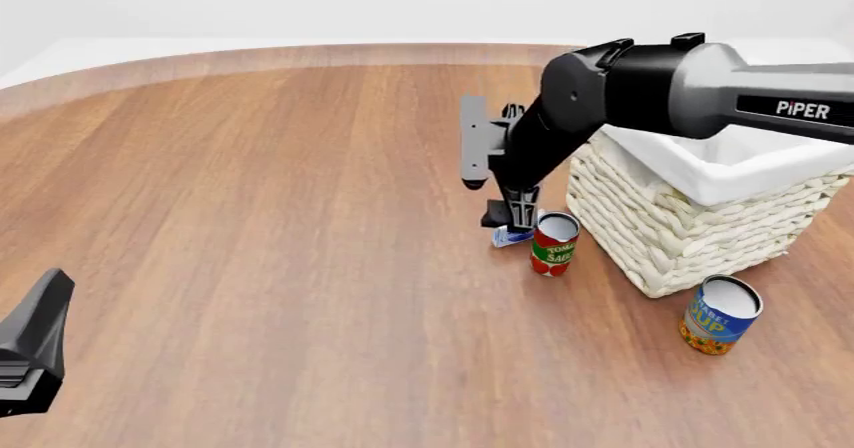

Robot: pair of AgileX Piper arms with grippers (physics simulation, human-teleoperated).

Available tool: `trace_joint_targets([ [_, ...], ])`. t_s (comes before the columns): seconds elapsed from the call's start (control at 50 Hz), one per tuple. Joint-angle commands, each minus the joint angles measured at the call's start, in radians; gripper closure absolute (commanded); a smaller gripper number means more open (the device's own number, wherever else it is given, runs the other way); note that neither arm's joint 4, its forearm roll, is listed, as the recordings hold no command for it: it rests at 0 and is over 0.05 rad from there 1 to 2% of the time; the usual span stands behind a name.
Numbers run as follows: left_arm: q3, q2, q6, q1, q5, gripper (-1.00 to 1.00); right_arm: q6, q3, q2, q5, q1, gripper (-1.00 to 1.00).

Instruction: Pick up the alphabet soup and the cream cheese box, and put them in the basket.

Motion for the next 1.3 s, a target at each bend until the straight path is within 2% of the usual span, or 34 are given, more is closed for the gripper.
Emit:
trace_joint_targets([
  [0.02,0.000,0.000,0.000,0.000,0.000,-1.00,-0.006,-0.003,0.030,-0.005,0.003,-1.00],
  [0.2,0.000,0.000,0.000,0.000,0.000,-1.00,0.012,-0.026,0.051,0.007,0.032,-1.00],
  [0.38,0.000,0.000,0.000,0.000,0.000,-1.00,0.018,-0.069,0.089,0.041,0.028,-1.00],
  [0.54,0.000,0.000,0.000,0.000,0.000,-1.00,0.058,-0.098,0.109,0.067,0.054,-1.00],
  [0.72,0.000,0.000,0.000,0.000,0.000,-1.00,0.059,-0.114,0.132,0.083,0.046,-1.00],
  [0.8,0.000,0.000,0.000,0.000,0.000,-1.00,0.082,-0.124,0.138,0.093,0.058,-1.00],
  [1.08,0.000,0.000,0.000,0.000,0.000,-1.00,0.058,-0.143,0.178,0.098,0.028,-1.00],
  [1.16,0.000,0.000,0.000,0.000,0.000,-1.00,0.034,-0.153,0.197,0.101,0.006,-1.00],
  [1.3,0.000,0.000,0.000,0.000,0.000,-1.00,0.035,-0.151,0.207,0.101,0.001,-1.00],
])
